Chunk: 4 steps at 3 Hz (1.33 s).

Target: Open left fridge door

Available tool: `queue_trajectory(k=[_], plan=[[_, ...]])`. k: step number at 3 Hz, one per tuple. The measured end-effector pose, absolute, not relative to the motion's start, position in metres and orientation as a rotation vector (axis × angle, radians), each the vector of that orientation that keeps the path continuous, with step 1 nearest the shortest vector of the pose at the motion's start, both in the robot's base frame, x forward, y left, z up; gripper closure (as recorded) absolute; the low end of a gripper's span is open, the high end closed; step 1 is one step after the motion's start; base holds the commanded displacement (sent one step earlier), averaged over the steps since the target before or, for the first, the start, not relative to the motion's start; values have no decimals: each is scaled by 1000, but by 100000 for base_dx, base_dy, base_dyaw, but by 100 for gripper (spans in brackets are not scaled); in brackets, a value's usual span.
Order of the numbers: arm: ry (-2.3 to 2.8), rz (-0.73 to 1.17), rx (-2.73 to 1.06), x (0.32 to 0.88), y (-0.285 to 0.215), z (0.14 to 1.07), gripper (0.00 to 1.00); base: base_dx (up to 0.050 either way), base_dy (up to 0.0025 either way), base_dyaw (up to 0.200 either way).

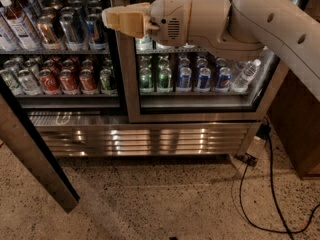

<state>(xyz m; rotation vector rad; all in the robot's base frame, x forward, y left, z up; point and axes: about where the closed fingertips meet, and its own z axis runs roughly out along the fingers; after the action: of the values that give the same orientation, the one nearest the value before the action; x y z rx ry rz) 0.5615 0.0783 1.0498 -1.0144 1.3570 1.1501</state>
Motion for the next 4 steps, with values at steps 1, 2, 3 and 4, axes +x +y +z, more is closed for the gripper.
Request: queue_trajectory(k=[1, 2, 3, 4], plan=[[1357, 1150, -1014, 561, 78, 1050, 100, 0, 0, 0], [1357, 1150, -1015, 561, 78, 1050, 81, 0, 0, 0], [1357, 1150, -1015, 561, 78, 1050, 58, 0, 0, 0], [1357, 1150, -1015, 561, 78, 1050, 35, 0, 0, 0]])
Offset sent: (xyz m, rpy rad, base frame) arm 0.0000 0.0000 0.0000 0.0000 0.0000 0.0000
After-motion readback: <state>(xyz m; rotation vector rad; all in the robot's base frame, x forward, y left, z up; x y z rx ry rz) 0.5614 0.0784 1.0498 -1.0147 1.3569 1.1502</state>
